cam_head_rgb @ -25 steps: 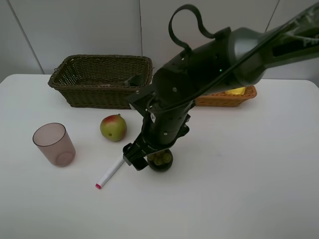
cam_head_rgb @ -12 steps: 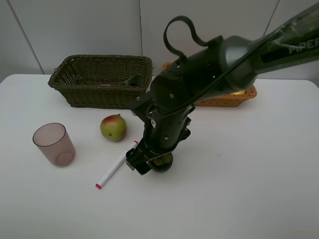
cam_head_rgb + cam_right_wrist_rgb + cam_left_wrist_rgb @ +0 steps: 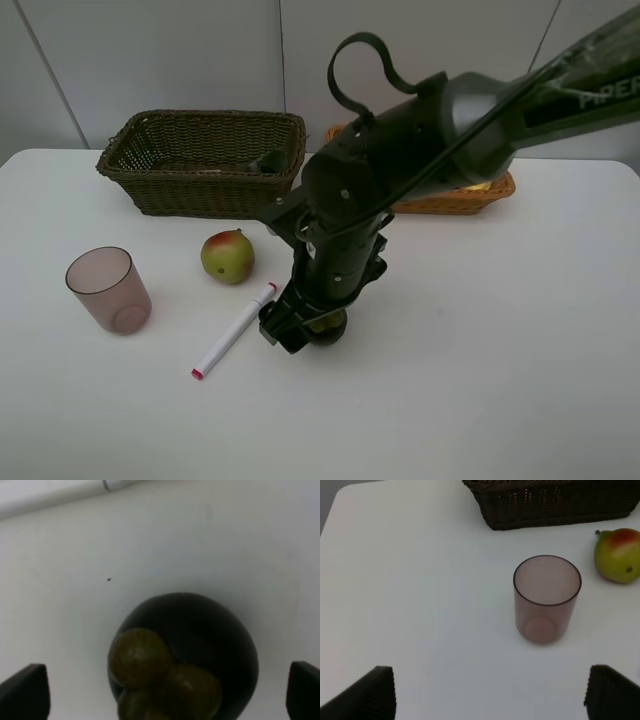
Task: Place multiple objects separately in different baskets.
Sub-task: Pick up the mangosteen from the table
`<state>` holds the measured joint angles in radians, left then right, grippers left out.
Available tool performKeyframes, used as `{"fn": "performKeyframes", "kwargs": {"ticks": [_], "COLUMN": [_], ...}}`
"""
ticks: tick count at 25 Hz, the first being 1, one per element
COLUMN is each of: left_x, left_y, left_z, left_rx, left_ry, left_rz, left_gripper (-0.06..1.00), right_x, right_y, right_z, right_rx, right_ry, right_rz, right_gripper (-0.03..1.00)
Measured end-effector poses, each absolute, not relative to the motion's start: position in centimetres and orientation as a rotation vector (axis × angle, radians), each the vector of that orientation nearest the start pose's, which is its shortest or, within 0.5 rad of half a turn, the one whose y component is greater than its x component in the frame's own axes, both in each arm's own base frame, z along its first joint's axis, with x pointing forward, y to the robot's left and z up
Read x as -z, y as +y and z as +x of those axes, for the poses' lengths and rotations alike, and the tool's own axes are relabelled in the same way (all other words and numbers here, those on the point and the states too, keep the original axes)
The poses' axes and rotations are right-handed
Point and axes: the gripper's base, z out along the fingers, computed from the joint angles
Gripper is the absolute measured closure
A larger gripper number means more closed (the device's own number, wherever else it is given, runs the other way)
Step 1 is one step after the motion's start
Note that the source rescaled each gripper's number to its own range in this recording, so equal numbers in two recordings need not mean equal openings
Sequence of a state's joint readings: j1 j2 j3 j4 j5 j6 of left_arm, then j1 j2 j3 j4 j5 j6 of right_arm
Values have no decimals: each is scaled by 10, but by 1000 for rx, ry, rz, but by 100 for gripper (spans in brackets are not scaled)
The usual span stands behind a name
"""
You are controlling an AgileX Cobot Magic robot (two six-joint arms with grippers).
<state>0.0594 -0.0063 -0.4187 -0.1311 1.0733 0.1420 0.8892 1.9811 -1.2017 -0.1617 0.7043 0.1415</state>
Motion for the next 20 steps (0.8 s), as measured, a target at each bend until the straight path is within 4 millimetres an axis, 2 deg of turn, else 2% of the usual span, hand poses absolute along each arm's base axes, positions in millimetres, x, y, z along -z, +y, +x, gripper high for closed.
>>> {"fn": "performKeyframes", "kwargs": {"ticks": [2, 4, 7, 8, 9, 20], "left_x": [-254, -254, -254, -254, -254, -254], "left_y": [-10, -10, -10, -10, -10, -10], "left_z": [2, 2, 2, 2, 2, 2], "left_rx": [41, 41, 41, 41, 41, 41], "left_ry": [2123, 2123, 2123, 2123, 2123, 2123], "left_rz": [89, 89, 89, 89, 89, 89], "left_gripper": [-6, -6, -6, -6, -6, -6], "right_x": [-134, -134, -135, -135, -135, -135], "right_y": [282, 282, 283, 284, 284, 285], "right_z": [242, 242, 242, 242, 242, 242], "right_rx": [28, 27, 14, 9, 4, -11], "right_ry": [2661, 2660, 2653, 2652, 2652, 2660], "right_rz": [-1231, -1230, -1224, -1222, -1218, -1202], "right_gripper": [3, 13, 39, 52, 59, 59]}}
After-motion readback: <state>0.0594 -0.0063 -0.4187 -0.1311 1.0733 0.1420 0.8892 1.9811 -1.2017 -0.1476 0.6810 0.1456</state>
